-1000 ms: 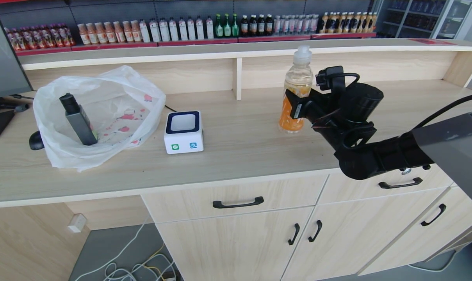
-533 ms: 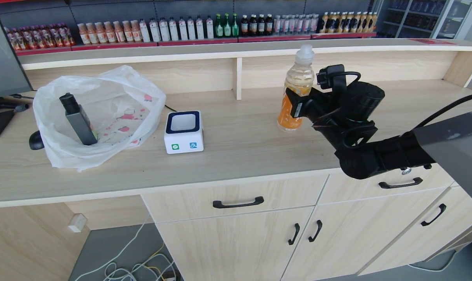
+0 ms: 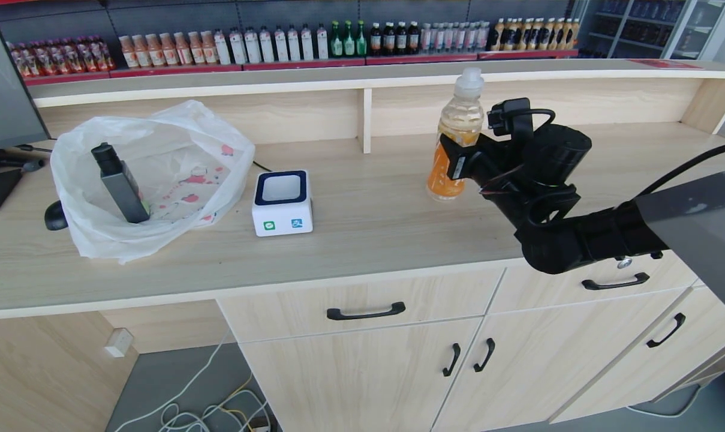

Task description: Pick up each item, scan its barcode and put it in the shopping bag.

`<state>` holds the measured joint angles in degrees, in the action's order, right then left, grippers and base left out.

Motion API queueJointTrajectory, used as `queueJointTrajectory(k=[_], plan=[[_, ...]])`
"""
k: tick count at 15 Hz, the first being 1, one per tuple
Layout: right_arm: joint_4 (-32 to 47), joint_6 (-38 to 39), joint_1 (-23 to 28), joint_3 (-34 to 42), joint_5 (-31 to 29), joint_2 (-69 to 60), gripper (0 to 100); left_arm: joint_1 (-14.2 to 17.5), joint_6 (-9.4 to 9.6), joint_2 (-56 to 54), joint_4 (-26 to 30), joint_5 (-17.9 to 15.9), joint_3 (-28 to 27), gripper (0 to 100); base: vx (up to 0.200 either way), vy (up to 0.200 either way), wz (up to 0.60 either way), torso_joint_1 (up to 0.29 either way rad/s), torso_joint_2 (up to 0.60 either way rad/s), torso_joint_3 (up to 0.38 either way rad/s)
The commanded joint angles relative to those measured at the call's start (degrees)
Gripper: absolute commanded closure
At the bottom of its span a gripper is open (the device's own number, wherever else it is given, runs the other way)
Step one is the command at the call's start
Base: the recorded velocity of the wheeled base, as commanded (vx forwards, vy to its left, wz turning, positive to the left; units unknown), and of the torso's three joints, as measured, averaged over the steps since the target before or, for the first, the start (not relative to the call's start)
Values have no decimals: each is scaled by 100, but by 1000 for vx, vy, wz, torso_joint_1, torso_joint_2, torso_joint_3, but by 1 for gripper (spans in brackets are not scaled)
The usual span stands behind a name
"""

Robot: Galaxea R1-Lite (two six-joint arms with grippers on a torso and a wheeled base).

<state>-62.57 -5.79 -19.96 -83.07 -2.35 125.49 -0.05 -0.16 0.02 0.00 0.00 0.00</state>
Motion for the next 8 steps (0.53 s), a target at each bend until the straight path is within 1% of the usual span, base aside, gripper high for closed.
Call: queueJointTrajectory(k=[1,6,8], plan=[[-9,-1,0,-25,7,-95,100,-4,-2,-2,0,0,0,0,0,0,0,0,0,0],[0,8,-8,19,16,-394,100,-4,-2,-2,0,0,0,0,0,0,0,0,0,0],[167,122,-26,27,7,-587,100,5,-2,-2,0,0,0,0,0,0,0,0,0,0]])
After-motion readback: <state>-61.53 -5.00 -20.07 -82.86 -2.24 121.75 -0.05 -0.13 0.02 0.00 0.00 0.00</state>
